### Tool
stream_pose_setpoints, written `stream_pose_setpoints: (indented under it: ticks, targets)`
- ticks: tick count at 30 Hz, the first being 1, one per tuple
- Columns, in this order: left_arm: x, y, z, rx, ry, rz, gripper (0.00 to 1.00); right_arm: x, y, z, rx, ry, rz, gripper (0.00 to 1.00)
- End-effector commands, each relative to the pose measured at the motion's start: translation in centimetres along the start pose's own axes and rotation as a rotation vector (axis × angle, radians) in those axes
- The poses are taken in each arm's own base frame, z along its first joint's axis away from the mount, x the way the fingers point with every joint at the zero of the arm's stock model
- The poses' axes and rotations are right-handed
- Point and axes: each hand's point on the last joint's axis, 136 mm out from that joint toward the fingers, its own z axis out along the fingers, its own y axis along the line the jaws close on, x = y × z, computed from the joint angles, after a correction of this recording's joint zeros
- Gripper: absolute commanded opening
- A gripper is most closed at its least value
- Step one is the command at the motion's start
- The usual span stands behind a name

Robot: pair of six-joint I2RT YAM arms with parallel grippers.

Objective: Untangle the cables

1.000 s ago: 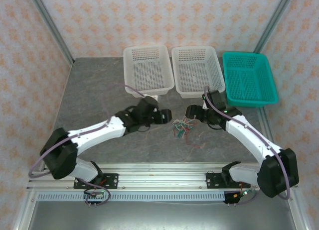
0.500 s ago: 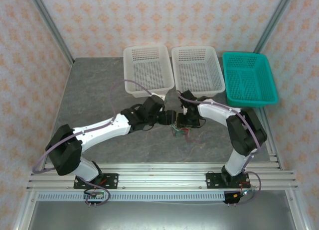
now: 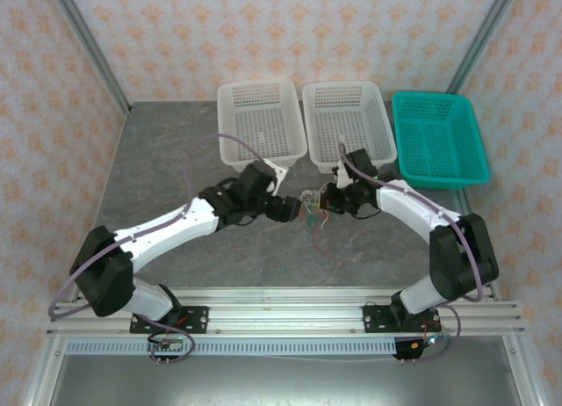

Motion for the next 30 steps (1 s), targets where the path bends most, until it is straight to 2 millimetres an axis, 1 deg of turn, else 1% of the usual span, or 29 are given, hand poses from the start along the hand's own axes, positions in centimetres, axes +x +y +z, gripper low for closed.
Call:
stream_pose_setpoints:
  ticks: [1, 5, 7, 8, 9, 11, 15, 18, 20, 21, 23, 24, 25, 26, 27, 29, 30]
  targets:
    - [-1.7, -1.2, -1.2, 0.168, -0.037, -0.015, 0.79, -0.8, 5.4, -2.1, -0.254, 0.016, -0.021, 0.00]
    - [-3.0, -2.0, -1.3, 0.275, -0.076, -0.090, 0.73, -1.9, 7.4, -3.8, -0.371, -0.007, 0.021, 0.00]
    - [-3.5, -1.6, -1.4, 0.299, -0.091, -0.116, 0.69, -2.5, 8.0, -4.6, -0.408, -0.028, 0.039, 0.00]
    - [-3.5, -1.3, -1.4, 0.306, -0.091, -0.126, 0.66, -2.8, 8.2, -4.9, -0.415, -0.038, 0.039, 0.00]
    - [-3.5, -0.9, -1.4, 0.310, -0.086, -0.135, 0.62, -2.9, 8.3, -5.2, -0.417, -0.046, 0.042, 0.00]
    - [-3.3, -0.5, -1.2, 0.313, -0.069, -0.152, 0.57, -3.1, 8.7, -5.5, -0.426, -0.046, 0.045, 0.00]
    - [-2.6, -0.4, -0.1, 0.322, -0.025, -0.188, 0.56, -3.4, 9.3, -6.0, -0.447, -0.054, 0.054, 0.00]
    - [-2.5, -0.1, 1.1, 0.324, -0.018, -0.240, 0.56, -3.5, 9.5, -6.1, -0.454, -0.057, 0.058, 0.00]
    - [-2.7, 0.2, 1.6, 0.315, -0.027, -0.261, 0.52, -3.4, 9.4, -6.0, -0.458, -0.052, 0.067, 0.00]
    - [-2.9, 0.4, 1.9, 0.307, -0.034, -0.271, 0.47, -3.3, 9.4, -6.0, -0.461, -0.051, 0.070, 0.00]
    - [-3.2, 0.6, 2.2, 0.297, -0.046, -0.286, 0.33, -3.2, 9.5, -6.0, -0.472, -0.048, 0.076, 0.00]
    - [-3.2, 0.8, 2.4, 0.291, -0.048, -0.294, 0.24, -3.2, 9.5, -6.0, -0.476, -0.052, 0.081, 0.00]
    - [-3.4, 0.8, 2.5, 0.290, -0.053, -0.300, 0.13, -3.2, 9.4, -6.0, -0.478, -0.056, 0.085, 0.00]
    - [-3.4, 0.9, 2.6, 0.283, -0.057, -0.302, 0.04, -3.1, 9.4, -6.0, -0.479, -0.057, 0.086, 0.00]
    - [-3.5, 1.1, 2.6, 0.276, -0.063, -0.301, 0.00, -3.0, 9.2, -5.9, -0.474, -0.057, 0.088, 0.00]
    - [-3.7, 1.4, 2.2, 0.256, -0.078, -0.295, 0.00, -2.8, 8.6, -5.6, -0.452, -0.060, 0.092, 0.00]
    - [-3.8, 1.6, 1.8, 0.243, -0.088, -0.290, 0.00, -2.6, 7.9, -5.3, -0.420, -0.067, 0.102, 0.00]
